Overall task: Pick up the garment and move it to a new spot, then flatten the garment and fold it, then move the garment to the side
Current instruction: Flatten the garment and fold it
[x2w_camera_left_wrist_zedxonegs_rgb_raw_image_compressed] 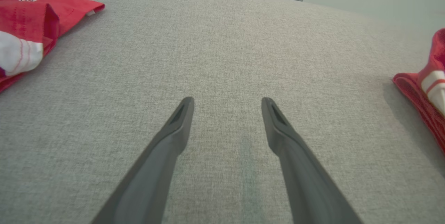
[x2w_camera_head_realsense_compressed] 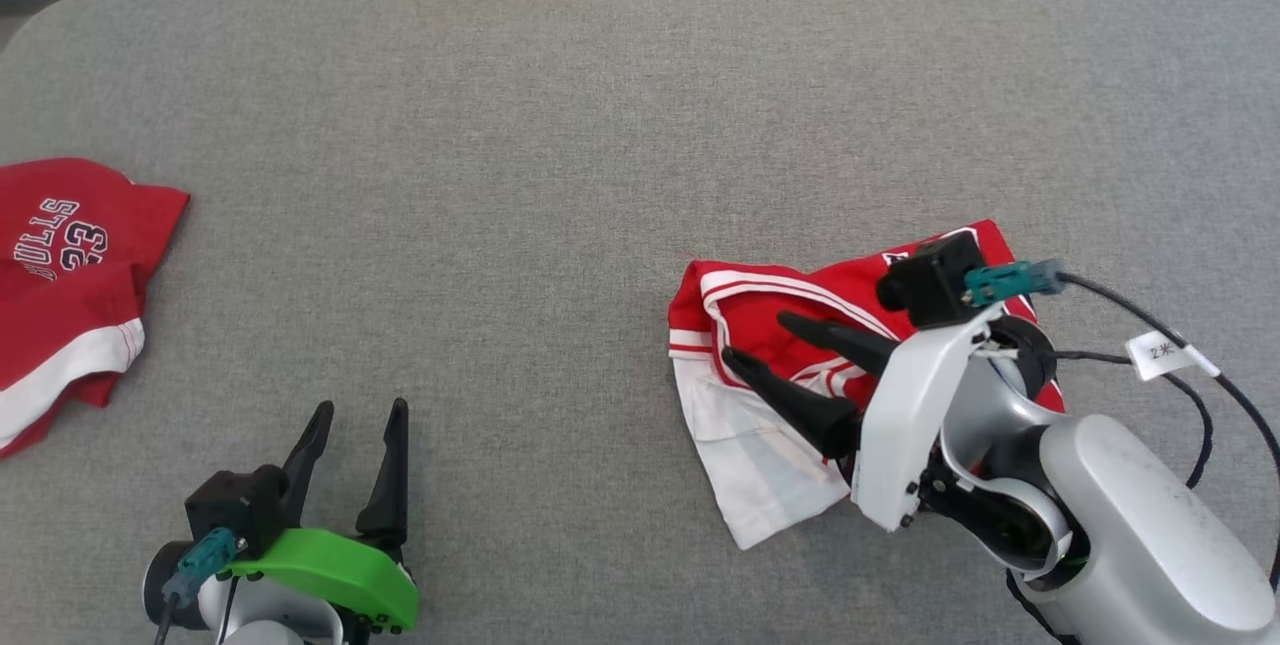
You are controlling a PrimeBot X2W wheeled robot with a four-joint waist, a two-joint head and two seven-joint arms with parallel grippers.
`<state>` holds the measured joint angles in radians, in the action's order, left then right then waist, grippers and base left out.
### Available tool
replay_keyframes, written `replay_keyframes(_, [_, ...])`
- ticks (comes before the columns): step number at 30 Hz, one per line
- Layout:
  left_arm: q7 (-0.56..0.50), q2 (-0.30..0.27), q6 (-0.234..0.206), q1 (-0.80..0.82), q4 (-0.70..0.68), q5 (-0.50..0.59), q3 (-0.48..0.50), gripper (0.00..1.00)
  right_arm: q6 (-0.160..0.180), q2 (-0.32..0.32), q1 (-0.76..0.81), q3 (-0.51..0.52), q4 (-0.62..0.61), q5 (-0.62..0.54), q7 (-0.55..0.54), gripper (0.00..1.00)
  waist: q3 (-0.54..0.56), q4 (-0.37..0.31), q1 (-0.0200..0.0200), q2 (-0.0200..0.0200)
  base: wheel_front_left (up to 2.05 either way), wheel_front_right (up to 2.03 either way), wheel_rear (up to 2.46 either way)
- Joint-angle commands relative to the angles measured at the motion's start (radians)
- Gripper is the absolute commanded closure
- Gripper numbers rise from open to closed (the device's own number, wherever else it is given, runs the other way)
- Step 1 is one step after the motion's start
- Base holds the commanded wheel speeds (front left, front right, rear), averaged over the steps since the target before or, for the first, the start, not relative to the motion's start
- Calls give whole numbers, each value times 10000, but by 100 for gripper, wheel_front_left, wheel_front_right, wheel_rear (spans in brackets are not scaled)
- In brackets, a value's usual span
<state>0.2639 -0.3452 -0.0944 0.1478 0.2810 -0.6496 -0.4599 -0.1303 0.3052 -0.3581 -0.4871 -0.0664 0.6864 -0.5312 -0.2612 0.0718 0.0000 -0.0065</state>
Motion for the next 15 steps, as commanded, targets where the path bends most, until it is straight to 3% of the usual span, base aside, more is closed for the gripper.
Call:
replay_keyframes(1, [3,-109,-46,-150,-34,-77,78,0,-6,-84,130,246,-522,350,56,0,124,-160,0,65,0,0,0])
replay_keyframes(6, [2,-322,-236,-347,-424,-96,301,0,-4,441,970,2432,-2150,957,-792,0,44,-419,0,65,0,0,0])
replay_keyframes(11, [-42,-425,-304,-154,-983,49,290,0,-8,1418,1930,4888,-1681,-46,-1941,0,-510,-452,0,65,0,0,0])
replay_keyframes(15, [-50,-474,-292,-10,-1180,86,262,0,-6,1157,2082,5337,-1209,-19,-2167,0,-960,-459,0,65,0,0,0])
